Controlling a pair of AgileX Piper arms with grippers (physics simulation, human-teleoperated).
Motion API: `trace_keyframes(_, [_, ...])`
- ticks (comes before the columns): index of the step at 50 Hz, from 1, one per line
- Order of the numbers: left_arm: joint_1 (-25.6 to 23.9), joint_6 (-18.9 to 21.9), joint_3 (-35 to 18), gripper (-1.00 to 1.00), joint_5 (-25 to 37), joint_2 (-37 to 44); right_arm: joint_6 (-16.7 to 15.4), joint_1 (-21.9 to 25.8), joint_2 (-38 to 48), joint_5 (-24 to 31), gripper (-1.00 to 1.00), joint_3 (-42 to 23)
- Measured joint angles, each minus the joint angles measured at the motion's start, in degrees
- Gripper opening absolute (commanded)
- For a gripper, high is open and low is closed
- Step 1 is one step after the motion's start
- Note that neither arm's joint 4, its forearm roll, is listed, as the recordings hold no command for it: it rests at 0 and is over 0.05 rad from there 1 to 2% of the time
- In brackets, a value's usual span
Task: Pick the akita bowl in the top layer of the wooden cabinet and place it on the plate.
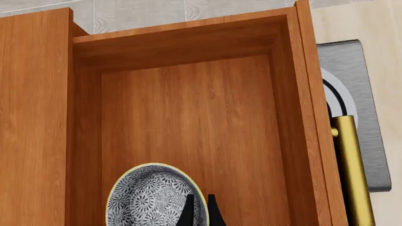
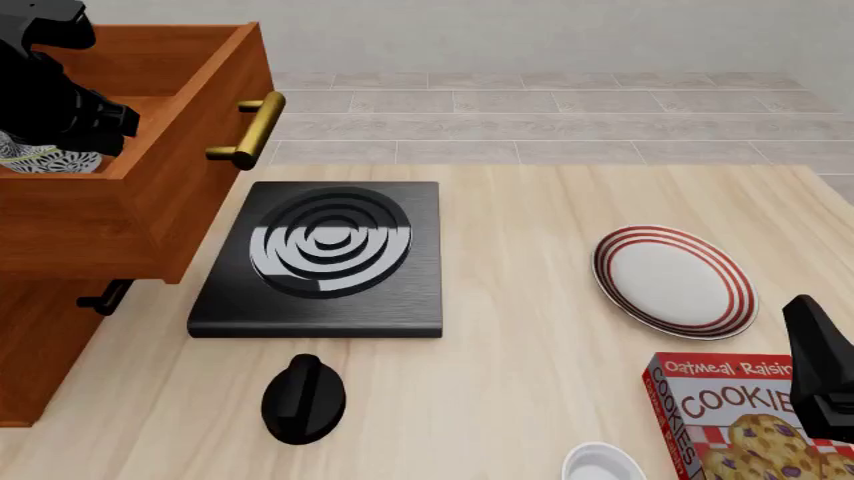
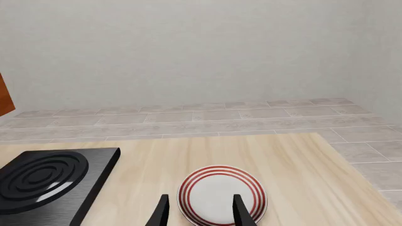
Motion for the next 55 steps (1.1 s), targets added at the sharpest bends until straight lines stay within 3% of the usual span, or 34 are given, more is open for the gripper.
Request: trace_keyframes(55, [-4.9, -2.54, -7.27, -1.0, 4.67, -0.48, 0.15, -0.09, -0.32, 0.22, 1.0, -0.12])
